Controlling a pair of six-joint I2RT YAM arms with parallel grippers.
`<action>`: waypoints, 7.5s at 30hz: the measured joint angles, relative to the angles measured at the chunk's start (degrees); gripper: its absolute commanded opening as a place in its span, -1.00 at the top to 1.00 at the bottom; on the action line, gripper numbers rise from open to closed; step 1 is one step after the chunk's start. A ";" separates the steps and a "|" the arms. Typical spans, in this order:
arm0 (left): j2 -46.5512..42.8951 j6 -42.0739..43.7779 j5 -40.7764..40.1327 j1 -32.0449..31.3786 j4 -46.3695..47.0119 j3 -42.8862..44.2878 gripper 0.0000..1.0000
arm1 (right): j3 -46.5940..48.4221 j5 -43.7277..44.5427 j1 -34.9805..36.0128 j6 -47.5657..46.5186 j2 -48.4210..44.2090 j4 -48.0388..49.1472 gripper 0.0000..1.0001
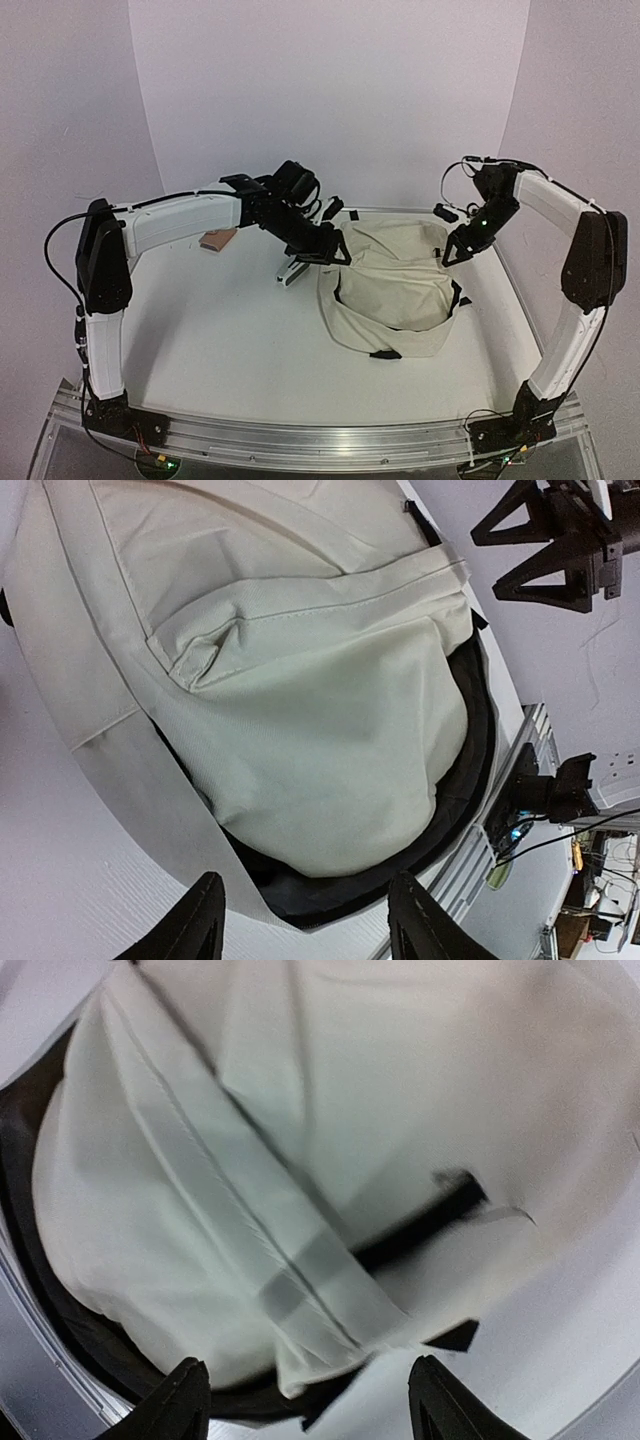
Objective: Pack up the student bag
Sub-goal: Zip the student bag at the center of the board.
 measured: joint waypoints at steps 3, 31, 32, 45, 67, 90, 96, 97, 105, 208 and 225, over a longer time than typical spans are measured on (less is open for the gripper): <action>3.26 0.57 -1.19 -0.21 -2.49 4.62 -0.13 | -2.70 0.88 -2.98 -0.10 0.45 -1.18 -0.25; 12.07 1.66 -3.40 -0.66 -8.73 15.06 -0.07 | -6.30 -14.10 -1.80 -1.54 2.18 -7.56 1.00; 12.07 1.66 -3.38 -0.66 -8.67 15.06 -0.06 | -6.35 -15.08 -1.56 -1.52 2.18 -7.57 1.00; 11.92 3.05 0.88 -0.77 -5.11 11.80 -0.02 | -7.71 -27.07 9.48 8.83 1.87 -2.95 1.00; -1.46 3.06 5.84 -1.86 8.12 -6.98 0.00 | -10.39 -26.86 18.11 26.60 -2.00 19.35 0.56; 4.80 8.91 4.61 -8.85 -4.95 3.60 0.13 | -17.16 -17.25 12.91 24.95 -8.64 18.92 -0.20; 9.33 7.42 4.57 -9.21 -7.62 8.69 0.35 | -19.22 -15.28 12.91 25.25 -8.63 18.77 -0.22; 10.03 7.17 4.52 -9.18 -7.79 9.71 0.43 | -19.33 -14.99 12.91 25.32 -8.61 18.82 -0.23; 13.48 5.56 3.92 -8.94 -9.72 15.47 0.88 | -19.61 -13.58 12.91 26.47 -7.13 19.01 -0.39; 3.18 3.68 5.66 -8.85 -5.25 -2.24 1.00 | -10.92 -24.70 4.44 35.50 9.11 14.40 1.00; 15.02 6.34 6.08 -8.87 -10.23 19.36 1.00 | 0.57 -16.76 -0.99 26.34 12.76 8.80 -0.78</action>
